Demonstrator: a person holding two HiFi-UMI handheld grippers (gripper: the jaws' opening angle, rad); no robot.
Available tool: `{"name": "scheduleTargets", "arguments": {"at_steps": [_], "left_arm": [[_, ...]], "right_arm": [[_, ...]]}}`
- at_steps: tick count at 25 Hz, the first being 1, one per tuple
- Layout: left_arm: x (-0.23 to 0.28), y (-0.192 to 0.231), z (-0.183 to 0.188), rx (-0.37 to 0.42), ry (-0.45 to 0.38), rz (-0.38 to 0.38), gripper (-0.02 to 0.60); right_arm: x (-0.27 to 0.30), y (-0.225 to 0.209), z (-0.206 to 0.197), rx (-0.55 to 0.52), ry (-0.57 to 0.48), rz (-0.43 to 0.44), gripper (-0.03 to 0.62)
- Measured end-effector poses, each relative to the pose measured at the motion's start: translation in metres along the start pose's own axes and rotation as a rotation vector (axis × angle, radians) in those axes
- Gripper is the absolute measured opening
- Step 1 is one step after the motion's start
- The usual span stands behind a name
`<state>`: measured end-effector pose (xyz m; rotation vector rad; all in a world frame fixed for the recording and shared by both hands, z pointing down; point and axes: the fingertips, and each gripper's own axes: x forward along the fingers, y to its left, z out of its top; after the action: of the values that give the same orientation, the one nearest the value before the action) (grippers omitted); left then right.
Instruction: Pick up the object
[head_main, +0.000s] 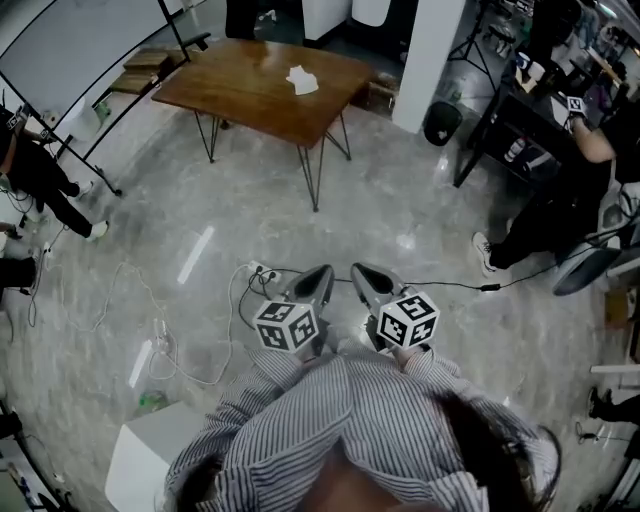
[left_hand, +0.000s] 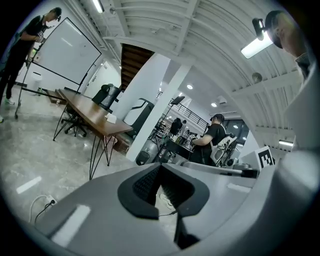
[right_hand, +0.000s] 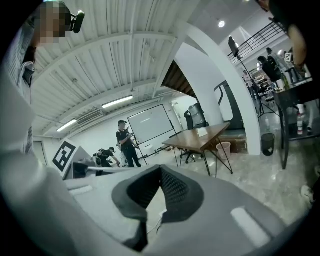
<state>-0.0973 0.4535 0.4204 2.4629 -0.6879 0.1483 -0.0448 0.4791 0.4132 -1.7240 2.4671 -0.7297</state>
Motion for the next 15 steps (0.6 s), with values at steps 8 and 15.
{"name": "scheduleTargets", "arguments": {"at_steps": [8,15], "left_arm": [[0.012,0.016,0.021,-0.045,-0.119,0.076,0.006],[0.044,0.012,0.003,-0.091,-0.072,0.053,0.006]], "right_arm": [[-0.008,-0.016,0.025,0.015,-0.094,0.070,0.002],[-0.002,-0.054,0.024,0.040,-0.081,0.035,0.002]]}}
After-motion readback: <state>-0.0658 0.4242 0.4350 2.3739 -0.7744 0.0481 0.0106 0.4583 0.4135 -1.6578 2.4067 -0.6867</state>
